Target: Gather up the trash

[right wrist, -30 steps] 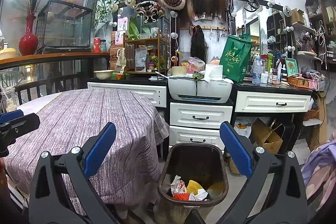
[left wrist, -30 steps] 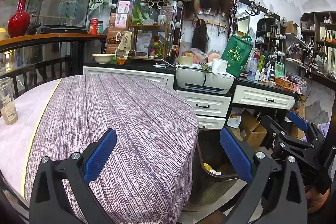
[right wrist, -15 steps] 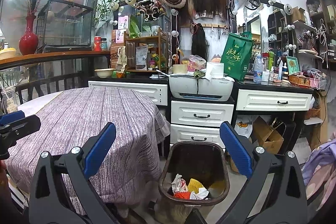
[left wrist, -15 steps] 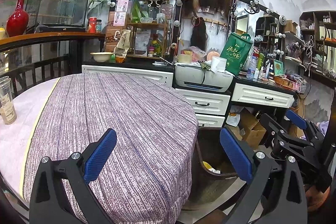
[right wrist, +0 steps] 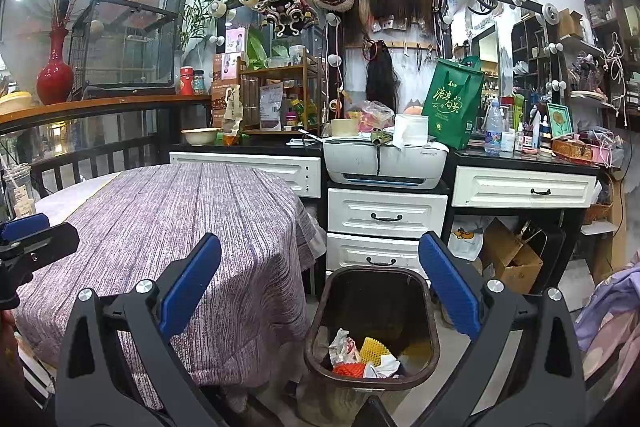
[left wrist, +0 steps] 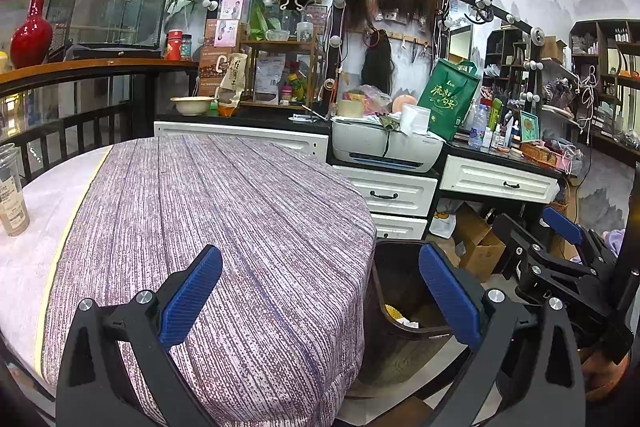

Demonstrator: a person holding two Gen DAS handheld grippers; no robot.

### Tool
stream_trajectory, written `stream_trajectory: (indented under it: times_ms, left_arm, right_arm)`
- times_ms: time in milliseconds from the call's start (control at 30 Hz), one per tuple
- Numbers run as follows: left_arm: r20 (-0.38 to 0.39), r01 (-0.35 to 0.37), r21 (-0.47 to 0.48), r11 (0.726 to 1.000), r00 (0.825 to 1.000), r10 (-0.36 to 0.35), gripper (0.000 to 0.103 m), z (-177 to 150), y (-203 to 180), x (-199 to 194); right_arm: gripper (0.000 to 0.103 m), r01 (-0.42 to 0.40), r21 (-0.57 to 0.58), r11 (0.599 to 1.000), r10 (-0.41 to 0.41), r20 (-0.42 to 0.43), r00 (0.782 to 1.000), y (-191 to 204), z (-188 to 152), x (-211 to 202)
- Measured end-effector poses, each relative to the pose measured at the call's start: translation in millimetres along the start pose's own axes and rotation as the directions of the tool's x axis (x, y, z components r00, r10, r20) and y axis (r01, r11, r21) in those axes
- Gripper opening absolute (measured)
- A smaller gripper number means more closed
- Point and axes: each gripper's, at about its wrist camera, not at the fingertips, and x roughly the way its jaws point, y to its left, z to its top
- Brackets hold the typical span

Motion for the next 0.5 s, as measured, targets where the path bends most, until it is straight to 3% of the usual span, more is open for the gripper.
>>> stream_trajectory:
  times_ms: [500]
  left_arm:
    - [-0.015,0.007,-0.006,1.0,1.0,-0.007,0.098,-2.7,0.7,3.7]
  right_arm:
    - [0.097,-0.004,0.0,1.0,0.004,-0.008,1.0,-0.9,-1.8,0.7]
